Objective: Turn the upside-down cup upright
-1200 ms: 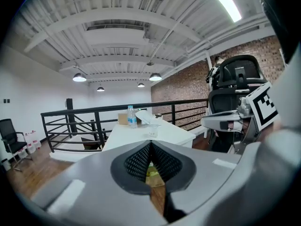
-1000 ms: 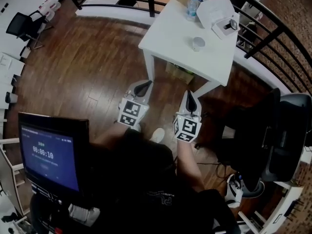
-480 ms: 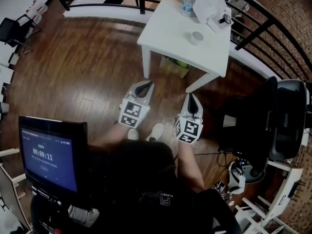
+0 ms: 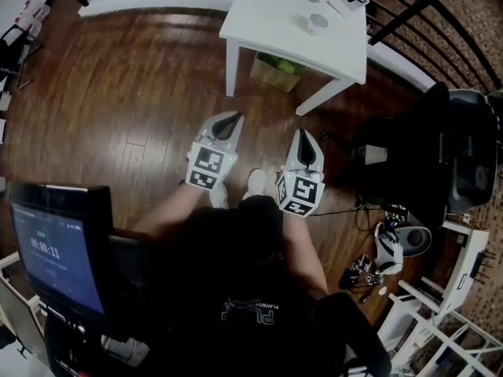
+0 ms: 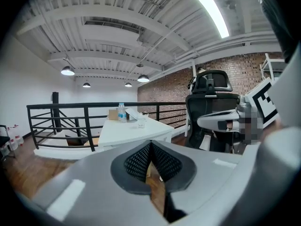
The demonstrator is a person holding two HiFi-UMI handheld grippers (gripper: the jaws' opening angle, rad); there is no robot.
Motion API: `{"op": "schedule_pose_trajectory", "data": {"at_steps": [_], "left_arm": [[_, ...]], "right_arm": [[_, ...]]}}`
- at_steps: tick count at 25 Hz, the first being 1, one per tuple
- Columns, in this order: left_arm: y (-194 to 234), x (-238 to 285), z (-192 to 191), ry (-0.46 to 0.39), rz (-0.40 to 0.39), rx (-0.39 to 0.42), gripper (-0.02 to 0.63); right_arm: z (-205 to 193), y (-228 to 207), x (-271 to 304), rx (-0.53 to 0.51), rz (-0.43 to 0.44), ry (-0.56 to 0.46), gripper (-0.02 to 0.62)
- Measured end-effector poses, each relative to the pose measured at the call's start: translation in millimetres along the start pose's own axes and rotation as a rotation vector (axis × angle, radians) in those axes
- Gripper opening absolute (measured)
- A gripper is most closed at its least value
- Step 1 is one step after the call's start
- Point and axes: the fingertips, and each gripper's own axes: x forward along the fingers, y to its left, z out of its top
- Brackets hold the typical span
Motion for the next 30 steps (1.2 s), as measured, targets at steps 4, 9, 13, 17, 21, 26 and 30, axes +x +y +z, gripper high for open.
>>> {"op": "schedule_pose_trajectory", "data": {"at_steps": [4, 9, 13, 17, 21, 26, 30], "left_arm": [[-4, -4, -2, 0.003, -0.001, -0.012, -0.002], [-14, -13, 10, -0.027, 0.033, -0.014, -0.002], [-21, -10, 23, -0.039, 0.039, -0.009, -0.002], [-35, -11, 31, -0.050, 0.040, 0.004, -0.002], [-50, -7, 29, -0.048, 0.035, 0.012, -0.002], [-57, -6, 27, -0.047, 0.043, 0.004, -0.002], [-58, -8, 24, -0.037, 0.046, -0.001, -0.002]], "right_arm": [[-2, 4, -1, -0.029, 0.015, 0.019, 0.012], [5, 0, -11, -0.069, 0.055, 0.003, 0.012], [14, -7, -13, -0.075, 0.078, -0.006, 0.012], [18, -16, -21, -0.075, 0.092, -0.018, 0.012], [12, -25, -25, -0.066, 0.101, -0.021, 0.012], [9, -26, -28, -0.067, 0.113, -0.027, 0.012], [7, -25, -26, -0.060, 0.123, -0.023, 0.012]]}}
